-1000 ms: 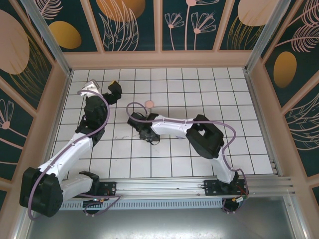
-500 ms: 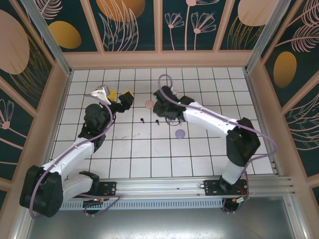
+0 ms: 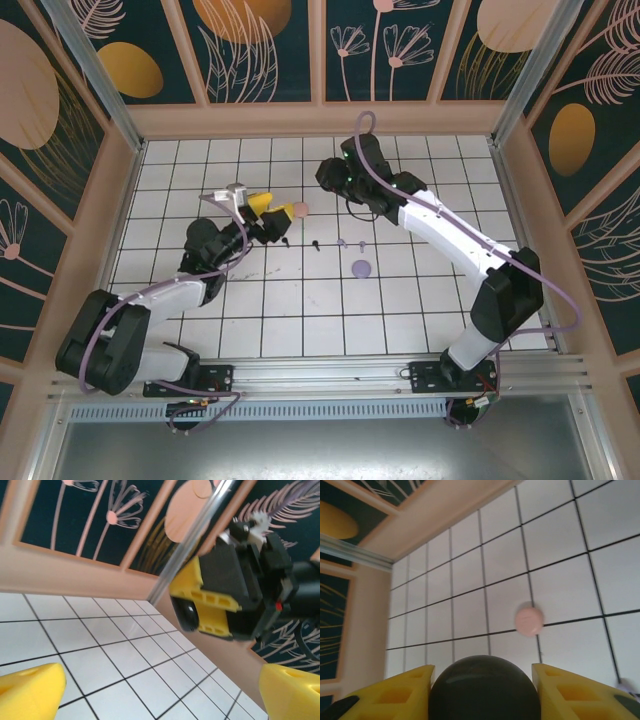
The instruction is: Insert the wireless bluetooth earbuds into the charging case
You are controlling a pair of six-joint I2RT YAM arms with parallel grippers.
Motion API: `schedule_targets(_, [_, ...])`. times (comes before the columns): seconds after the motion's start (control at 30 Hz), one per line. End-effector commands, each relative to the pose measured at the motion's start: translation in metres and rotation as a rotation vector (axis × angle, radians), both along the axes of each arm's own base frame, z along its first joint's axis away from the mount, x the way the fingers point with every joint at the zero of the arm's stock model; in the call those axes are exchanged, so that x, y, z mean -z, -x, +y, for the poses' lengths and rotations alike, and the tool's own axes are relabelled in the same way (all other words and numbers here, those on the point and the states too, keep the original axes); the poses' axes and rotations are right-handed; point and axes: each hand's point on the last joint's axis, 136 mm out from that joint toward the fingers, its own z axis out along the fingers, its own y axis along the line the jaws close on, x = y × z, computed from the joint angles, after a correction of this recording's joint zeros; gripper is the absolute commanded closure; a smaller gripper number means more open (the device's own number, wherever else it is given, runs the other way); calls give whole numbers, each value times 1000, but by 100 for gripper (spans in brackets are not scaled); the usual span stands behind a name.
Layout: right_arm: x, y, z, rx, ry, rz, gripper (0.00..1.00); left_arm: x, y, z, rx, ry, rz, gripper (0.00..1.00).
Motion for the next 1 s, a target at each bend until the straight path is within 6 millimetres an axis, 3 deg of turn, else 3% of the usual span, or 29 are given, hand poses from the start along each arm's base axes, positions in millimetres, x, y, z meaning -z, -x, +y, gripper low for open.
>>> schedule_targets(0.0, [-39,3,11,-51,-116,-85,65,-17,6,-15,48,13,-99,3])
schedule_targets(0.33, [-25,10,23,3,-262,-3,67,-26,-1,-12,28,196,-111,19])
schedule_targets(0.6, [-16,11,36,40,-316,46,67,-20,-6,-20,57,244,-97,33])
schedule_targets(0.97, [-8,14,63,10,-286,62,68,-23,-9,-27,77,266,-106,38])
